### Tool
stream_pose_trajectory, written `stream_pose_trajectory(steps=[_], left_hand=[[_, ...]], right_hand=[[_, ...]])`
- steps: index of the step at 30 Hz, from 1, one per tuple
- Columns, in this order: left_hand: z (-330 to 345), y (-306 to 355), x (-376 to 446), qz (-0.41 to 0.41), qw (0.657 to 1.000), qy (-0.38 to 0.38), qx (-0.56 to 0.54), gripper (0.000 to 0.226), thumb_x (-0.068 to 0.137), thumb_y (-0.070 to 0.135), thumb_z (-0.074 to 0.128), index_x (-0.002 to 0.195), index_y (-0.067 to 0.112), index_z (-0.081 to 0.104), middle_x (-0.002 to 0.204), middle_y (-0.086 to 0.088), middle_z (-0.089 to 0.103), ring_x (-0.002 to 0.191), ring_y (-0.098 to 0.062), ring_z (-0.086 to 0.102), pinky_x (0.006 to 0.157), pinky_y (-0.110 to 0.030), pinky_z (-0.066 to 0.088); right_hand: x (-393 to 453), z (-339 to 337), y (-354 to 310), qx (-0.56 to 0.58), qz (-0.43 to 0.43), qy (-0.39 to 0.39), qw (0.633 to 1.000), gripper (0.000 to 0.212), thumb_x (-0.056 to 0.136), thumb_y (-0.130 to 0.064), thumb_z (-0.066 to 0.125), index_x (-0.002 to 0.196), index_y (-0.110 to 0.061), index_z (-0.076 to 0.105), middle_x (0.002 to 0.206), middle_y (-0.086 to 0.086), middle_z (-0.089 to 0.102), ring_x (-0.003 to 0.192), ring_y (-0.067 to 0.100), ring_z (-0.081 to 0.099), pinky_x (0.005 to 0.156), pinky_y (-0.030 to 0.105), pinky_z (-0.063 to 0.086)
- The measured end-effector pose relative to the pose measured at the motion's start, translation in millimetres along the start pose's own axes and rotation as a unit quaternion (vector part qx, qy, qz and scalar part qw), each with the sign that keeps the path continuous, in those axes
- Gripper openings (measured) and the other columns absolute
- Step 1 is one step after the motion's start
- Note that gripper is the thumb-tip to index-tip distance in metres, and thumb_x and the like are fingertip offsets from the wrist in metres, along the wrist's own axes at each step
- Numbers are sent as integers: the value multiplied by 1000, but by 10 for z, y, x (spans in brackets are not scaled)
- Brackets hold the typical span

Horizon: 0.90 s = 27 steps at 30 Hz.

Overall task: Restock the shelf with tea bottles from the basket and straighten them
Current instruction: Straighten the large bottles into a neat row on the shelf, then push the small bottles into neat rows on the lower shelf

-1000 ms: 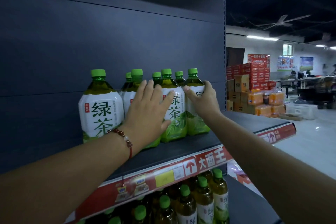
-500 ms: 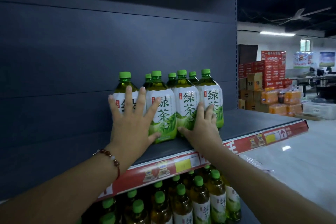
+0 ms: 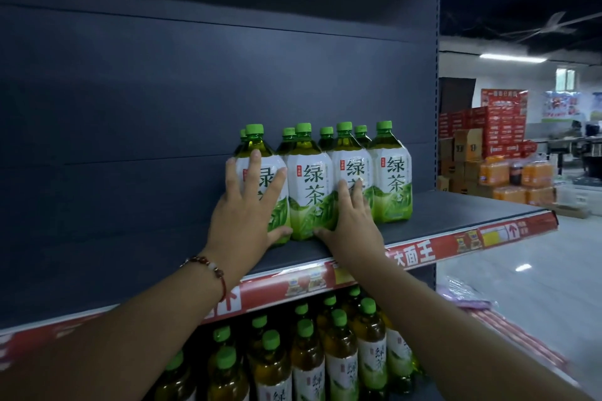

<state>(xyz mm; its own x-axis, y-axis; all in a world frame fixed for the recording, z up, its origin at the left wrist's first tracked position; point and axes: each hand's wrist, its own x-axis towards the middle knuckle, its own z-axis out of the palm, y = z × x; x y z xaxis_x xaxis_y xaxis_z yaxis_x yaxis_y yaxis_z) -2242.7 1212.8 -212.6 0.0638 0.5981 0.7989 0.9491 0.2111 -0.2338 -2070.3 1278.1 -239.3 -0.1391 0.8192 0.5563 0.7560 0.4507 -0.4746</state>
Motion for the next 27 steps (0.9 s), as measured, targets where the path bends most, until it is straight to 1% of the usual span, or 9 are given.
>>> stream_pose_trajectory(steps=[2, 4, 7, 10, 13, 17, 20, 22, 27], left_hand=[[-5, 5, 2, 0, 1000, -6, -5, 103, 66, 70, 67, 150, 31, 22, 159, -15, 7, 141, -47, 11, 82, -45, 55], [-15, -10, -10, 3, 1000, -17, -13, 102, 69, 69, 64, 151, 32, 16, 159, -14, 0, 142, -46, 5, 89, -46, 51], [-55, -35, -95, 7, 999, -30, -36, 96, 76, 68, 58, 152, 31, 14, 159, -13, -6, 143, -45, 0, 105, -56, 36], [-140, -49, -287, 21, 997, -46, -61, 82, 85, 65, 46, 151, 28, 17, 160, -12, -4, 145, -40, 4, 113, -55, 23], [-260, -83, -490, 38, 993, -74, -79, 74, 90, 63, 36, 152, 29, 16, 161, -9, 5, 146, -33, 10, 117, -50, 16], [-466, -128, -691, 28, 989, -94, -110, 67, 91, 62, 32, 149, 29, 26, 156, -3, 27, 143, -28, 21, 117, -47, 17], [-641, -143, -886, 19, 984, -117, -133, 64, 92, 62, 30, 148, 30, 27, 154, 2, 31, 142, -25, 24, 117, -45, 18], [-762, -156, -1090, 24, 984, -113, -138, 63, 92, 61, 31, 147, 30, 30, 151, 3, 36, 138, -23, 30, 115, -42, 22], [-931, -281, -1875, 25, 982, -107, -151, 55, 89, 55, 39, 135, 27, 50, 134, 4, 55, 124, -17, 48, 104, -36, 36]], right_hand=[[-12, -8, -19, -7, 5, 3, 1000, 105, 88, -42, 70, 158, -28, -6, 165, -2, -16, 153, 28, 4, 111, 43, 37], [-24, -27, -32, -13, 11, -2, 1000, 105, 88, -42, 70, 158, -28, -7, 165, -2, -16, 153, 29, 7, 110, 44, 38], [-59, -64, -46, -17, 15, -30, 999, 101, 90, -42, 67, 158, -26, -6, 166, 2, -14, 152, 31, 9, 114, 44, 35], [-159, -128, -64, -30, 6, -76, 997, 94, 94, -47, 60, 159, -22, -2, 167, 6, -3, 152, 31, 10, 118, 44, 26], [-315, -231, -120, -80, -30, -120, 989, 84, 96, -52, 52, 159, -21, 6, 166, 6, 8, 152, 31, 9, 120, 44, 20], [-548, -433, -239, -129, -56, -146, 979, 78, 96, -57, 47, 158, -23, 15, 165, 9, 14, 151, 33, 12, 122, 46, 19], [-768, -572, -340, -144, -68, -161, 974, 76, 96, -60, 45, 157, -24, 20, 165, 8, 16, 151, 33, 12, 122, 48, 17], [-954, -615, -407, -149, -85, -165, 971, 74, 96, -60, 45, 157, -24, 22, 165, 8, 16, 151, 32, 12, 123, 48, 15], [-1574, -495, -553, -123, -140, -175, 967, 73, 97, -56, 48, 157, -28, 19, 166, 5, 10, 153, 28, 3, 123, 45, 7]])
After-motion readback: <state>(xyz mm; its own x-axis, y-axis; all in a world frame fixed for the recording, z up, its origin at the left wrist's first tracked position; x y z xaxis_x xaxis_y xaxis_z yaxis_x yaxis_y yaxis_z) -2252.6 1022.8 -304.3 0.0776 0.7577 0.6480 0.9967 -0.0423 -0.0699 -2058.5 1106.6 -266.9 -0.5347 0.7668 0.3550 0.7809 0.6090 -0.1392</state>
